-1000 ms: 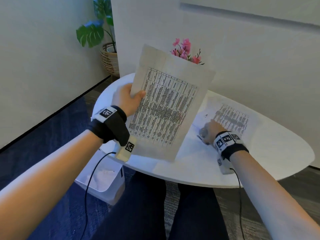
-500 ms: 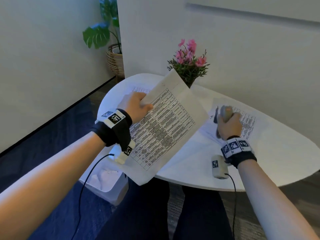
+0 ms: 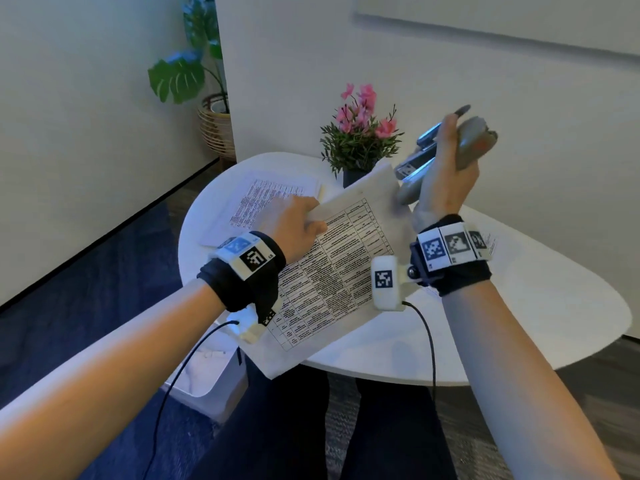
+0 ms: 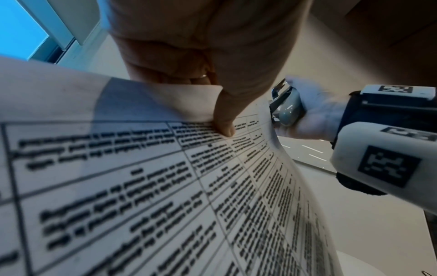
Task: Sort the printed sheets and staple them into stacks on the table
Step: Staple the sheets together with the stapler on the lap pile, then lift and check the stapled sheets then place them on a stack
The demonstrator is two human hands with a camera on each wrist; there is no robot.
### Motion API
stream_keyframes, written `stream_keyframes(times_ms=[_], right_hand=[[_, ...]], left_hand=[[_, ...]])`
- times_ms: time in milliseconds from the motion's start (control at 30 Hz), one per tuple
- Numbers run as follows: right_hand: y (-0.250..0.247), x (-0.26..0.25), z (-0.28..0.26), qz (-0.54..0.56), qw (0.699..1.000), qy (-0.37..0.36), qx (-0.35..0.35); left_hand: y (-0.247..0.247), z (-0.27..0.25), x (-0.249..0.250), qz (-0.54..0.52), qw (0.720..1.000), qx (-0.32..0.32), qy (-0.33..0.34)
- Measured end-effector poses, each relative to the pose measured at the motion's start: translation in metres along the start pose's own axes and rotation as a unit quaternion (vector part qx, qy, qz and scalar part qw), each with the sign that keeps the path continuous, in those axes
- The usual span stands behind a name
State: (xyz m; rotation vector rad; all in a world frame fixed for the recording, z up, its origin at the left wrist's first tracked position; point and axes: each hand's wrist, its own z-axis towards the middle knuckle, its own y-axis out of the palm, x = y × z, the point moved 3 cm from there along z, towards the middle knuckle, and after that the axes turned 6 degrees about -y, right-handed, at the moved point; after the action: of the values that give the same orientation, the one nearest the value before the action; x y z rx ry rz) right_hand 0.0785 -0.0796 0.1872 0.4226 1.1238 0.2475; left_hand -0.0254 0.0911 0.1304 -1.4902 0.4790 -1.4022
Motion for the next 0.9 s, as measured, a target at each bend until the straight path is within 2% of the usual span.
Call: stream_keyframes(times_ms=[267,400,567,667,733,800,867,900], right_hand=[[0.012,0.007,-0.014,0.050,0.997,0.057,-0.020],[0.020,0.011,-0.015,0.035,0.999,0.041,-0.008],[0.021,0.023,-0.013,-0.028,0.999,0.015,0.021],[0.023,0.035,-0.013,-0.091,0.995,0.028,-0.021],[0.022,0.044,-0.012,-0.090,0.993,0.051,-0.054],[0.015,0.057,-0.006,-0.121,0.989,0.062,-0.058],[0.002,0.075,0.005,-0.216,0.971,0.087,-0.046],[-0.009,0.087,0.011,-0.289,0.950,0.114,-0.042]], left_hand=[[0.007,0.004,0.000,0.009,1.000,-0.001,0.014],[0.011,0.003,0.000,0.014,1.000,0.000,0.019],[0.021,0.002,-0.004,0.023,0.999,-0.017,0.019],[0.029,0.004,-0.013,0.027,0.999,-0.027,0.007],[0.031,0.006,-0.020,0.025,0.999,-0.030,-0.013],[0.029,0.010,-0.033,0.014,0.998,-0.025,-0.048],[0.022,0.013,-0.054,-0.006,0.996,-0.006,-0.088],[0.017,0.015,-0.065,-0.010,0.994,0.008,-0.104]])
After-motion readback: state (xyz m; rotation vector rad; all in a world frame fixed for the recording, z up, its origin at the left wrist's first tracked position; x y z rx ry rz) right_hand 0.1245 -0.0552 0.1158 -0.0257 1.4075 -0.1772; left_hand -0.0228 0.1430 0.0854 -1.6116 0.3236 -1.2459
